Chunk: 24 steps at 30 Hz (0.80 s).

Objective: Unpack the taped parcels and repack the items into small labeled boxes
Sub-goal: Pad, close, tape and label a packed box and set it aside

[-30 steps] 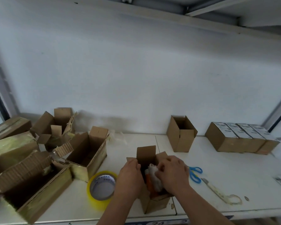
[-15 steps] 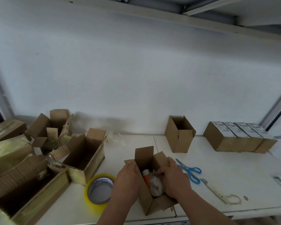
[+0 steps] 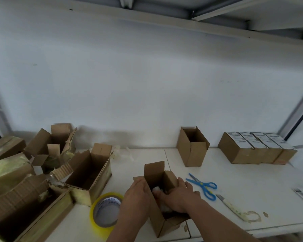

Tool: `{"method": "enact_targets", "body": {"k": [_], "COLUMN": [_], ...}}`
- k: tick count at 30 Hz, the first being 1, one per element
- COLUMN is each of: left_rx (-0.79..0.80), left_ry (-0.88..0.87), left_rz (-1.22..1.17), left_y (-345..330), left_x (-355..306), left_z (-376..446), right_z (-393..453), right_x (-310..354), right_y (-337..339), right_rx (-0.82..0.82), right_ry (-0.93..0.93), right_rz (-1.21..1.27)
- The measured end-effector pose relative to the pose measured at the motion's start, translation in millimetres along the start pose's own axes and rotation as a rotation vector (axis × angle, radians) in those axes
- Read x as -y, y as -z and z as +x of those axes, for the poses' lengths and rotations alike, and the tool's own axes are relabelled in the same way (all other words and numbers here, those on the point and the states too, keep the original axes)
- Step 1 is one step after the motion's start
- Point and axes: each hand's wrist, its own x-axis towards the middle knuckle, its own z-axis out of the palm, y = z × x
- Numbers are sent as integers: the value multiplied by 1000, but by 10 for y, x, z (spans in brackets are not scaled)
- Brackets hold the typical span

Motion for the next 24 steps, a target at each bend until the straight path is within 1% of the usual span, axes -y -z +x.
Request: {"method": "enact_targets", "body": {"k": [5,7,10,13,15,18,20,21,23,24], "left_rx": [-53,-70,-67,-54,-73,-98,-101,-101,-118,-126], "left_ry": [-26,-23,-5,10,6,-3,-16,-18,0,8], "left_rz": [-9,-24,-62,-65,-89,-140,-151,-150,-166,-180], "left_y": [-35,-40,-29,-16,-19,-28,-46,-48,-32,-20], "left_x": [19,22,-18,-55,-61,-55,-31,-23,-16,-16], "left_z": [-13,-21,-46,-63,-60,-71,-55,-38,4,27], "right_z": [199,294,229,220,222,124,68,43,-24,-57], "right_x": [-37,-25,35,50,43,-12,-70,-99,-153,-195], "right_y": [-118,-171,-108,-64,-47,-12,4,20,29,31], "right_rx": [14,34,4,6,40,51,-2,-3,28,39], "right_ry": [-32,-76,-116,-120,-99,-66,-21,9,41,95], "right_rz": [33,56,93,85,99,223,438,507,557,537]}}
